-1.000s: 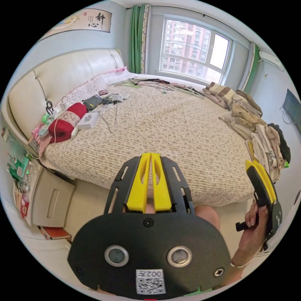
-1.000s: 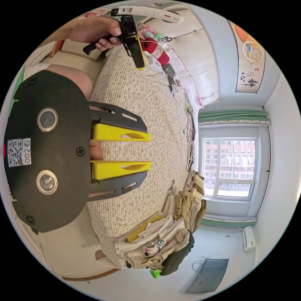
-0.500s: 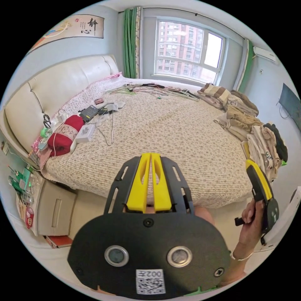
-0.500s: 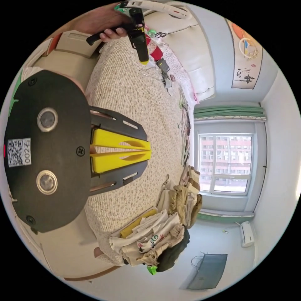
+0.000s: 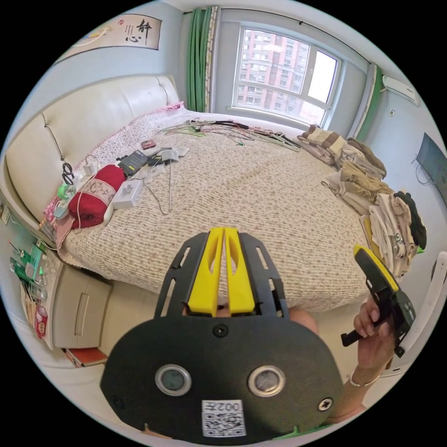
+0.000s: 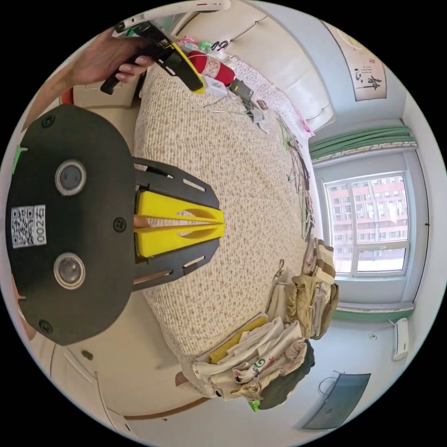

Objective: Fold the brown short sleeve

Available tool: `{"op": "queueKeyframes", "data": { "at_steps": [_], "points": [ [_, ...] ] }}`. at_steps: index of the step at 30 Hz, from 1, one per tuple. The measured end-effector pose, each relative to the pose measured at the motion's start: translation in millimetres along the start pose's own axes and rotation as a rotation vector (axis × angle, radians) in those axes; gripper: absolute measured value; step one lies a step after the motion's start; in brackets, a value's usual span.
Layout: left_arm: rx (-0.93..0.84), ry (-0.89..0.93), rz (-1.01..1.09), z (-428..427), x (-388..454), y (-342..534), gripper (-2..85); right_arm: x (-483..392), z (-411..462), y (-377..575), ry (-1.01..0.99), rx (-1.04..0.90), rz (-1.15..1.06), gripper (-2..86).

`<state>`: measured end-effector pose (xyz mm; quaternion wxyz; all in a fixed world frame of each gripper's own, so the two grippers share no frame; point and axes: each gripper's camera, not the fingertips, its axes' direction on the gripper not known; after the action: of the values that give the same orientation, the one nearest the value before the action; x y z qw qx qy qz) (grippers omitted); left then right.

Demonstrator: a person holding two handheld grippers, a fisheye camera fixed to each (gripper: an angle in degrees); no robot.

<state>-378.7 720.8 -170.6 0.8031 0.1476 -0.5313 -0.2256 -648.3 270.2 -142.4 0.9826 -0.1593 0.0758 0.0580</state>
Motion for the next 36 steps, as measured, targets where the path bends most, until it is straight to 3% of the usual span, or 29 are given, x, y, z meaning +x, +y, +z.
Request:
{"op": "queueKeyframes", "data": {
  "at_steps": [5,11,21,36],
  "points": [
    [0.008,-0.023,0.025,-0.5,4.2,3.0,-1.0,-0.3,-11.8,-1.5,0.048,0.075,-0.057,-0.9],
    [-0.013,-0.039,0.020,6.0,8.5,9.3,-1.0,5.5,-2.1,-12.0,0.120,-0.033,-0.073,-0.9],
    [-0.016,-0.065,0.000,5.8,7.8,15.0,-1.0,26.6,-18.3,-26.3,-0.114,-0.087,-0.107,-0.9],
    [-0.060,-0.094,-0.012,13.9,6.8,24.4,-1.0,47.5,-11.7,-41.0,-0.142,-0.147,-0.123,-0.8]
  ]
}}
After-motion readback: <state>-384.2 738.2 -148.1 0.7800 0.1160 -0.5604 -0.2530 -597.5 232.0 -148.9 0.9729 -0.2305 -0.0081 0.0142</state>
